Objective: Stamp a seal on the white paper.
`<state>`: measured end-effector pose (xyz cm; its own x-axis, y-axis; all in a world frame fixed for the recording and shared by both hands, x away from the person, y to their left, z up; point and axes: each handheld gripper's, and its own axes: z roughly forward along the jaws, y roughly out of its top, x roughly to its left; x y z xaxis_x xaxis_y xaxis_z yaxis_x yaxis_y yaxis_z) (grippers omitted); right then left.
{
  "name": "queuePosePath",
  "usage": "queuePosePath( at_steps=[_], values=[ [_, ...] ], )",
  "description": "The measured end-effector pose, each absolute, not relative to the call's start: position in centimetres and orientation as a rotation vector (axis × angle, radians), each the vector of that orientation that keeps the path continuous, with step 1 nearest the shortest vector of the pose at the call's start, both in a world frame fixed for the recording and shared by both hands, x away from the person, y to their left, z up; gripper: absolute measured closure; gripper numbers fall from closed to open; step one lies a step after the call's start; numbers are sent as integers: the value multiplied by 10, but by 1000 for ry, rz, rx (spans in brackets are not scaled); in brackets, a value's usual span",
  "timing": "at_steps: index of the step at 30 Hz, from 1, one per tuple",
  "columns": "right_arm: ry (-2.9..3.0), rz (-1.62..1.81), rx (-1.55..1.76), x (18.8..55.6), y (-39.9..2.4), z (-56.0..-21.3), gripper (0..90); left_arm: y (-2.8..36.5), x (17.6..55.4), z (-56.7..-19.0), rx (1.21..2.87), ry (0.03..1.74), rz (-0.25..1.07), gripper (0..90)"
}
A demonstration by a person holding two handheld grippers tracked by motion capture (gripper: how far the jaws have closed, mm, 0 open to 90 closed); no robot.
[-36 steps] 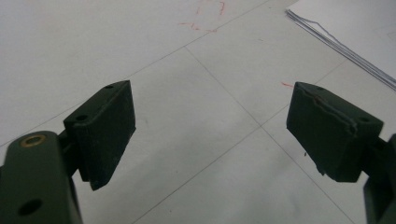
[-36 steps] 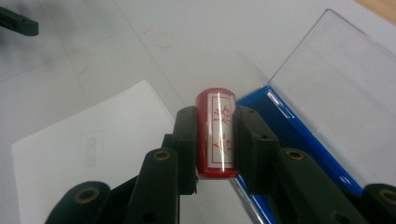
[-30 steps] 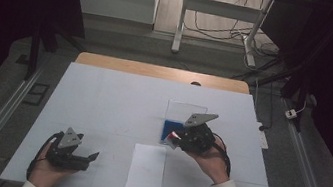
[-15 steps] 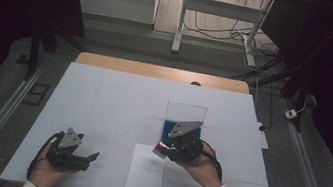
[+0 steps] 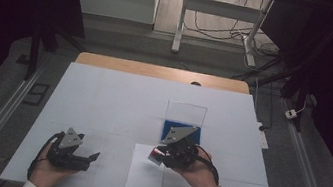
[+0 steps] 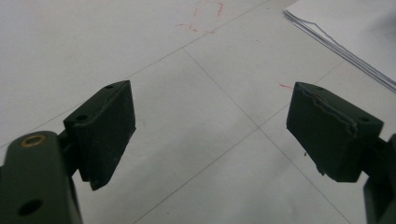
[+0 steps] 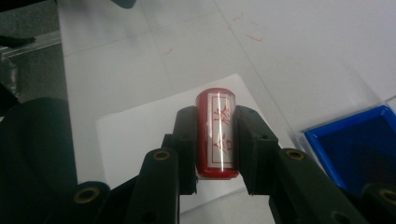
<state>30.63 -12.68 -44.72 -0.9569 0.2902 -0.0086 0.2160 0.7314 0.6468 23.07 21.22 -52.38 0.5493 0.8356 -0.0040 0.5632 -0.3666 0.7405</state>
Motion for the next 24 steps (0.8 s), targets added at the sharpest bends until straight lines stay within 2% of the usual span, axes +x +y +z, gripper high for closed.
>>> queuePosePath(
  at_steps=[24],
  values=[
    [2879, 950, 330, 300, -105, -466, 696, 211, 231, -525, 2085, 1124, 491, 156]
  ],
)
